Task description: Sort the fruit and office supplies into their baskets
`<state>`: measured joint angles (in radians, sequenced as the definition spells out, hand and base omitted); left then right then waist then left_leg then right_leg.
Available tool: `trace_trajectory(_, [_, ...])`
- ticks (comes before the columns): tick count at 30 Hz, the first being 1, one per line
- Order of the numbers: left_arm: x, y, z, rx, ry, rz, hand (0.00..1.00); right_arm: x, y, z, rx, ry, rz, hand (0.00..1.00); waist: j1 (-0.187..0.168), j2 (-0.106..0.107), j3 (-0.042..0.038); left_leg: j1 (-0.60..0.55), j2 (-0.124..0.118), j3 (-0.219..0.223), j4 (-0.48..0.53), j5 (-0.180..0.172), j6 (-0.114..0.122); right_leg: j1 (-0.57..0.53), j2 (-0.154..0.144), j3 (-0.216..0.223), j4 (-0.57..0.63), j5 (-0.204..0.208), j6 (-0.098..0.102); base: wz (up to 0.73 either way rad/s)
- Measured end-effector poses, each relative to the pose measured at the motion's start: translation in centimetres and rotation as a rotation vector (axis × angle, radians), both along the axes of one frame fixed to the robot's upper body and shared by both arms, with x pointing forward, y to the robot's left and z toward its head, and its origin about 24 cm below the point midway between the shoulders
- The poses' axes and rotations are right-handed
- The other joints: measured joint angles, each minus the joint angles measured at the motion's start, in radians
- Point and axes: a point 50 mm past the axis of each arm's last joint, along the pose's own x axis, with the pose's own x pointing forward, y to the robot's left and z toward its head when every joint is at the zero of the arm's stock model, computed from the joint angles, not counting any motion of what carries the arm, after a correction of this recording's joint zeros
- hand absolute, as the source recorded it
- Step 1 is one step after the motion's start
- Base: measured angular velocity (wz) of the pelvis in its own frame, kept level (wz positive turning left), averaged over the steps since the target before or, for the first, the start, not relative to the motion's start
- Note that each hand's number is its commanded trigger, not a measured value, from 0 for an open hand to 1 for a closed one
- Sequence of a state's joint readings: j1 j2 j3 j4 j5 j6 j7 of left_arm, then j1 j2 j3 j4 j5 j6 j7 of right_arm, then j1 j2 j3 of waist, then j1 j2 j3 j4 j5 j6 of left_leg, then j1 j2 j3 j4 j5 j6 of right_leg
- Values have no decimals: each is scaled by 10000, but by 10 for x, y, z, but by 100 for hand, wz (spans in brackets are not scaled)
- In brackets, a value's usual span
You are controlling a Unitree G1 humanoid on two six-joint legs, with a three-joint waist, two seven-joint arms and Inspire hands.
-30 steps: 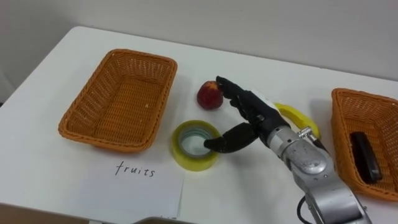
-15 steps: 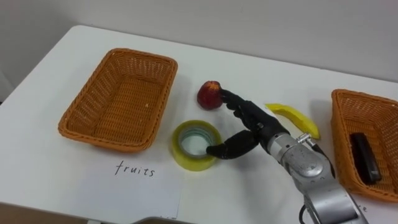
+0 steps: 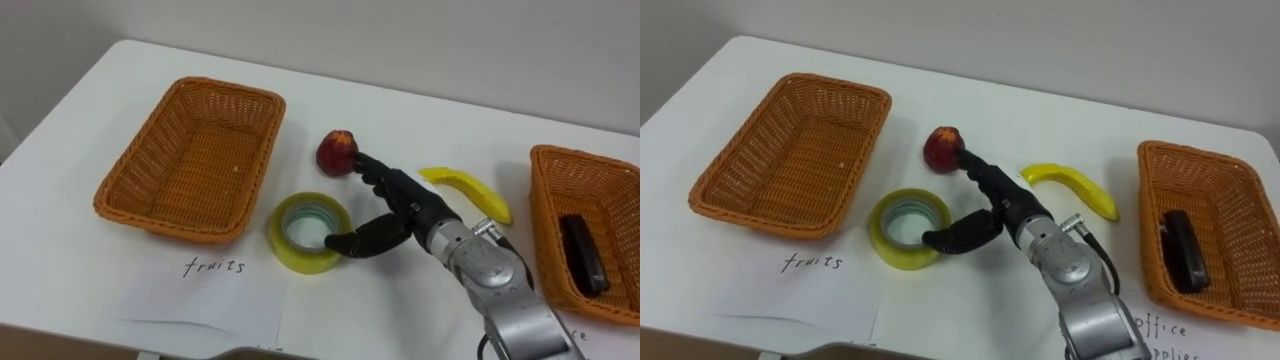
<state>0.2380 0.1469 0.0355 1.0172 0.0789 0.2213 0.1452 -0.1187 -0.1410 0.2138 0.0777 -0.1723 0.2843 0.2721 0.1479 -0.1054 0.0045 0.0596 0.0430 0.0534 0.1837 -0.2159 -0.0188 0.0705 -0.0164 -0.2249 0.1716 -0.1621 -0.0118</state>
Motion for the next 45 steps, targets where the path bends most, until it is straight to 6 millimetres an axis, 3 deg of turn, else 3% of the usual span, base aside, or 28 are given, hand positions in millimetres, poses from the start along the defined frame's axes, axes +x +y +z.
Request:
trace_trajectory(23, [4, -1, 0, -123, -20, 49, 0, 4, 10, 8, 1769, 105, 67, 0, 7, 37, 21, -70, -1, -18, 4, 0, 0, -34, 5, 8, -10, 0, 1, 0])
trace_trajectory(31, [5, -1, 0, -121, -36, 54, 0, 10, 15, 26, 2543, -472, 198, 0, -25, 65, -10, -100, -2, -22, 28, 1, 1, -50, 2, -13, -12, 0, 1, 0])
trace_trajectory(45, [3, -2, -1, -105, 28, 76, 0, 12, 11, 29, 2353, -581, 171, 0, -26, 124, -36, -98, -2, -23, 41, 2, 1, -37, 1, -2, -4, 0, 0, 0])
